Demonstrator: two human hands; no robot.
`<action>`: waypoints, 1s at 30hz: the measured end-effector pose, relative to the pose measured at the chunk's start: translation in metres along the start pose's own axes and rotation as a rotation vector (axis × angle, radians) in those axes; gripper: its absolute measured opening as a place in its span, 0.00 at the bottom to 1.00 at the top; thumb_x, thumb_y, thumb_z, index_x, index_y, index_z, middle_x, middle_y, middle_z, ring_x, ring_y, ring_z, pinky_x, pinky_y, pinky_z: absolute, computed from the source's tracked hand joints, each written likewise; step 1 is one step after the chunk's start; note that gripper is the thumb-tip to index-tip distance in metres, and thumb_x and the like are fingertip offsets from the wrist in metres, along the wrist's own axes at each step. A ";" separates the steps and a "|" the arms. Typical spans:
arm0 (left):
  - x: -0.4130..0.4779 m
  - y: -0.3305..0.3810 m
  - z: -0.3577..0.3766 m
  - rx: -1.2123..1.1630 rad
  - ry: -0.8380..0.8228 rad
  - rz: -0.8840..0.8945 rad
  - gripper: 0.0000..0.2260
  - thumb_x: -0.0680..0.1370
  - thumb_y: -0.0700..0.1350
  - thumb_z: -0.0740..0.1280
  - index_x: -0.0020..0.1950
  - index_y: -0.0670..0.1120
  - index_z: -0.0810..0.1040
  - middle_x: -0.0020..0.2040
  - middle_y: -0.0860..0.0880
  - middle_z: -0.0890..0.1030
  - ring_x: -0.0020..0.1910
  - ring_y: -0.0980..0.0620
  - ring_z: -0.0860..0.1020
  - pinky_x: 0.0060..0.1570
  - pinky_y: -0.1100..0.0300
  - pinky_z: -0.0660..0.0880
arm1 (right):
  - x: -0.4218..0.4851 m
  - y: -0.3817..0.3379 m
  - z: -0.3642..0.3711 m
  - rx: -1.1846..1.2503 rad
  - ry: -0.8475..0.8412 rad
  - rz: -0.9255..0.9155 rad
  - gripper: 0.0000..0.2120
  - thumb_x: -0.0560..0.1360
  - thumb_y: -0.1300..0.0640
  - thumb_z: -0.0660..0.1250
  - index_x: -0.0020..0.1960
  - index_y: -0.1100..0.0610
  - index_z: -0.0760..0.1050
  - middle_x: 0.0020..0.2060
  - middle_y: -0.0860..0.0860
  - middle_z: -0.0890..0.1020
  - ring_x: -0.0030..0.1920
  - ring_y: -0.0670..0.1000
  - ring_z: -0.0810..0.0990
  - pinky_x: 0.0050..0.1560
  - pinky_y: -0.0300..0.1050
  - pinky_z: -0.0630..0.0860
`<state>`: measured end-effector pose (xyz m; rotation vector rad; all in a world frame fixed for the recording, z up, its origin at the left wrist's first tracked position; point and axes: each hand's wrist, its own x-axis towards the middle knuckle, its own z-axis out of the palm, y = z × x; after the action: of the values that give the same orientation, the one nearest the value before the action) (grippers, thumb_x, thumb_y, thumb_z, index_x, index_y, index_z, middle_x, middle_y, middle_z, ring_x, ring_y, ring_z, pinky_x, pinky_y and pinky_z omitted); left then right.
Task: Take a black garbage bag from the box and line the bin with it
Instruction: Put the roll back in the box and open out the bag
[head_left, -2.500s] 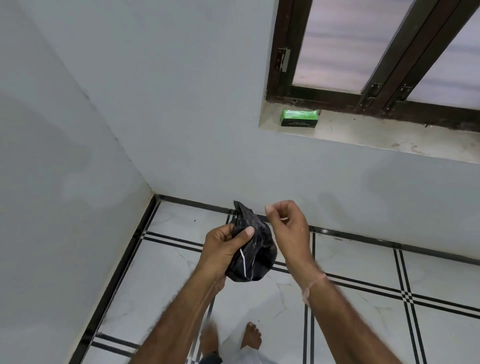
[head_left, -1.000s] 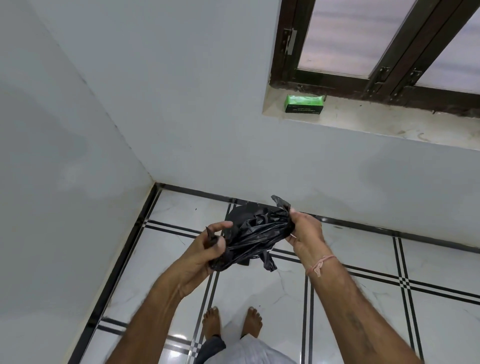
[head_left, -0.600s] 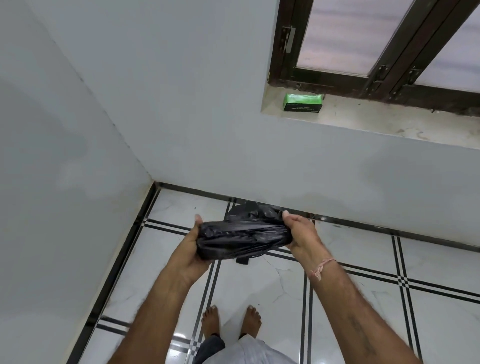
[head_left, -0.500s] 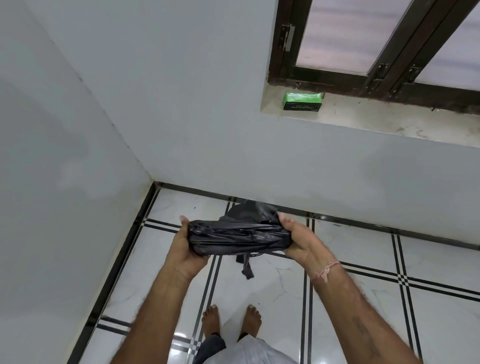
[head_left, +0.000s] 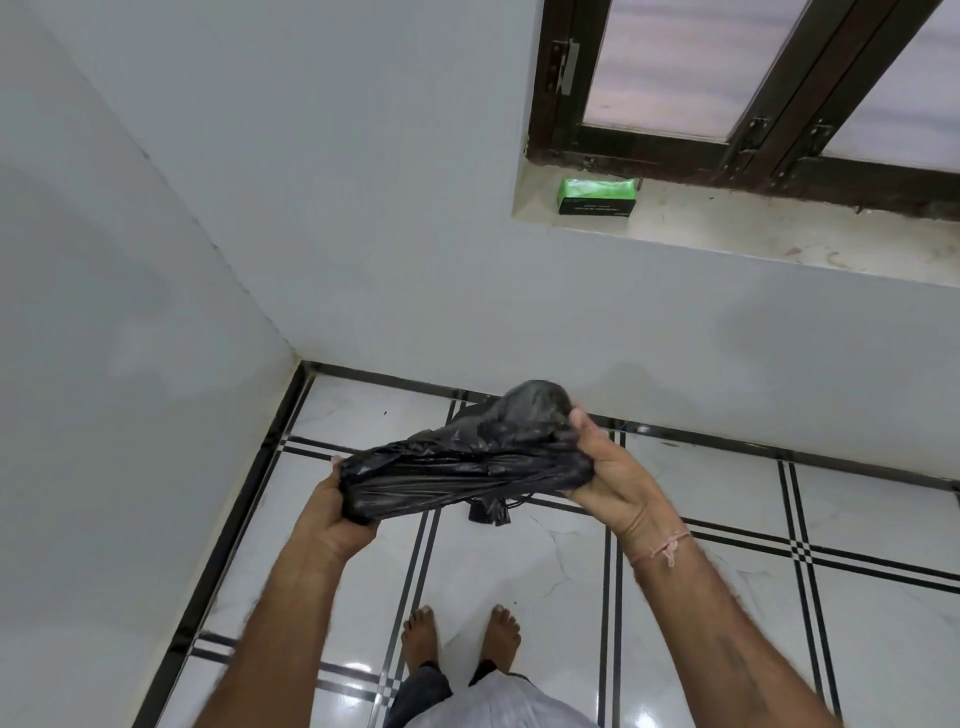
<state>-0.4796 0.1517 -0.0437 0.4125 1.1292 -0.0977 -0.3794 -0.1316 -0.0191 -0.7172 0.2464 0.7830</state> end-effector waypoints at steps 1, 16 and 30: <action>0.002 -0.001 -0.008 0.010 0.000 -0.006 0.16 0.84 0.55 0.64 0.52 0.43 0.81 0.38 0.41 0.87 0.33 0.43 0.87 0.28 0.52 0.83 | 0.003 -0.004 0.001 0.070 0.038 -0.062 0.17 0.75 0.55 0.69 0.63 0.51 0.82 0.54 0.56 0.87 0.52 0.56 0.87 0.56 0.58 0.84; 0.001 0.009 -0.029 -0.043 -0.280 0.202 0.12 0.83 0.48 0.64 0.54 0.44 0.86 0.52 0.42 0.88 0.47 0.47 0.88 0.40 0.51 0.86 | 0.044 -0.037 -0.035 0.096 0.476 -0.133 0.13 0.85 0.55 0.60 0.52 0.59 0.82 0.40 0.55 0.88 0.39 0.54 0.89 0.53 0.55 0.84; 0.020 0.029 -0.037 0.134 -0.183 0.278 0.13 0.83 0.47 0.65 0.64 0.43 0.81 0.60 0.43 0.85 0.54 0.46 0.85 0.44 0.56 0.85 | 0.056 -0.003 0.001 -0.698 0.383 0.028 0.30 0.82 0.34 0.54 0.66 0.55 0.81 0.60 0.54 0.85 0.62 0.52 0.83 0.62 0.51 0.78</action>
<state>-0.4943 0.1946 -0.0666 0.6630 0.8788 0.0330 -0.3383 -0.1008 -0.0426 -1.5312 0.3317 0.7535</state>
